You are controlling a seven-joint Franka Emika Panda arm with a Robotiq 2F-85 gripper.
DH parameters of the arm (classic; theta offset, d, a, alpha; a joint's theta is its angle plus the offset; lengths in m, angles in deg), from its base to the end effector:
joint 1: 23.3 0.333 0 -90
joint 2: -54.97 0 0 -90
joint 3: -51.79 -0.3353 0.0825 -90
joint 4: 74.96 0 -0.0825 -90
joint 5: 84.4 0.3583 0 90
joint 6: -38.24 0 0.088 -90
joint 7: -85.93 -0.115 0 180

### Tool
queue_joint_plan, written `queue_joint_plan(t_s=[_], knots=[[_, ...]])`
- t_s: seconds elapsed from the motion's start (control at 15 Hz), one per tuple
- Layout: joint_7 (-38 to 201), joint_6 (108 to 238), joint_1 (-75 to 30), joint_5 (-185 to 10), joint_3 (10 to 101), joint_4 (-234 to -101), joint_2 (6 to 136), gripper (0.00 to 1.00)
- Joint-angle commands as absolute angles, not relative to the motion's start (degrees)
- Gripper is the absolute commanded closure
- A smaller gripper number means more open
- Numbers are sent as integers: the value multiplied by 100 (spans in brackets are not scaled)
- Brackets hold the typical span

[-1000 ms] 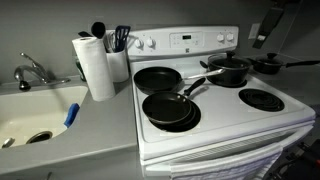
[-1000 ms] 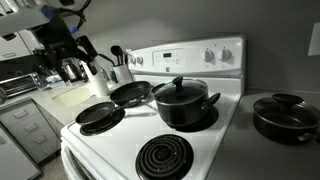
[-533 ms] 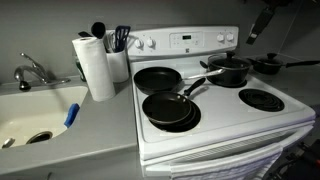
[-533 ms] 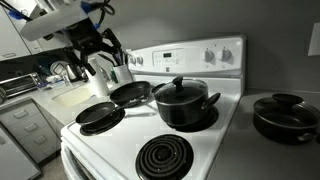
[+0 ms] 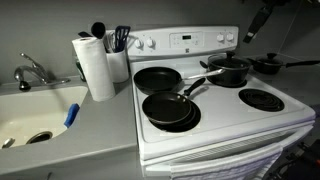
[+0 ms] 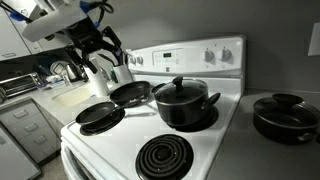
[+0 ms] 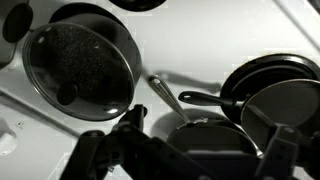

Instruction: Press the button on the stove then put the lid on the stove then press the button on the stove

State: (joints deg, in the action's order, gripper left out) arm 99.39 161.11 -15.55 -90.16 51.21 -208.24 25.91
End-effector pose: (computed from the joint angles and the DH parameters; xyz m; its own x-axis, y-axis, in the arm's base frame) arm 0.3935 0.0534 0.5776 0.8645 0.4144 0.2844 0.3789 -0.9091 0.1731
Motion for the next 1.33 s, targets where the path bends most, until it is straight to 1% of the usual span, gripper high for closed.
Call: queue_joint_plan(t_s=[0.0,0.47,0.93,1.27], knots=[[9495,16926,-1860,-9548,4883,-20984,2741,0],[9200,18646,-2243,-10614,4867,-21028,3515,0],[9734,19484,-2337,-10284,5378,-20776,4518,0],[10031,20056,-2358,-10088,5529,-20207,5261,0]])
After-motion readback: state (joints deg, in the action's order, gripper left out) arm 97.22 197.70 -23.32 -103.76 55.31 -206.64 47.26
